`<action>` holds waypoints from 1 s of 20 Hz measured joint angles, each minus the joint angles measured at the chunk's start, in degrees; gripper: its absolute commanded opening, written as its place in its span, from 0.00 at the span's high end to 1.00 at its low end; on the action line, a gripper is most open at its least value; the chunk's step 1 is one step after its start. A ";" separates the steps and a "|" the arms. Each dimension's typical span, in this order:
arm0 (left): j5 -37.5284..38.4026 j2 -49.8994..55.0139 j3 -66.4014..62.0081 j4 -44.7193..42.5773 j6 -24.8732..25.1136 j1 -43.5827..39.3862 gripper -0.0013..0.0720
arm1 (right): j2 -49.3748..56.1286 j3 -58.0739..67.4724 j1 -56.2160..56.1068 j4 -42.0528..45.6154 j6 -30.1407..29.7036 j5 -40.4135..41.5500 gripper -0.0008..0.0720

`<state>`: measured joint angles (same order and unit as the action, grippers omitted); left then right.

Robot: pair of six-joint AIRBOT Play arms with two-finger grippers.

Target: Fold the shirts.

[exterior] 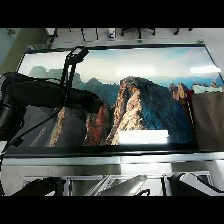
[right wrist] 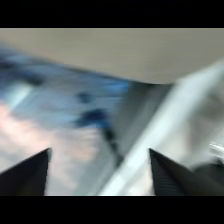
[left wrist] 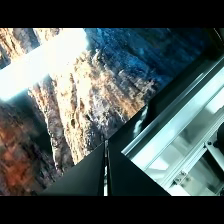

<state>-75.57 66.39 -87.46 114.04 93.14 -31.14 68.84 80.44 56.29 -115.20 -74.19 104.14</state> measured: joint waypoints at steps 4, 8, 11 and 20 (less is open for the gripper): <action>2.38 0.00 0.00 0.00 -0.66 -0.07 0.97 | -1.86 1.22 -6.86 -10.05 -3.54 -5.44 0.95; 4.48 0.00 0.17 0.02 -3.15 -0.09 0.97 | -7.85 -3.02 -21.07 -13.27 -9.64 -13.94 0.95; 5.51 0.00 2.75 0.11 -5.22 -0.13 0.97 | -14.49 -12.22 -34.97 -13.94 -13.27 -22.82 0.95; 10.29 -1.68 16.70 0.07 -7.52 -3.43 0.97 | -22.49 -35.26 -64.83 -14.45 -16.35 -44.26 0.95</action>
<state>-65.28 64.71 -70.76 114.10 85.62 -34.57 46.35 45.19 -8.54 -129.64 -90.54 59.88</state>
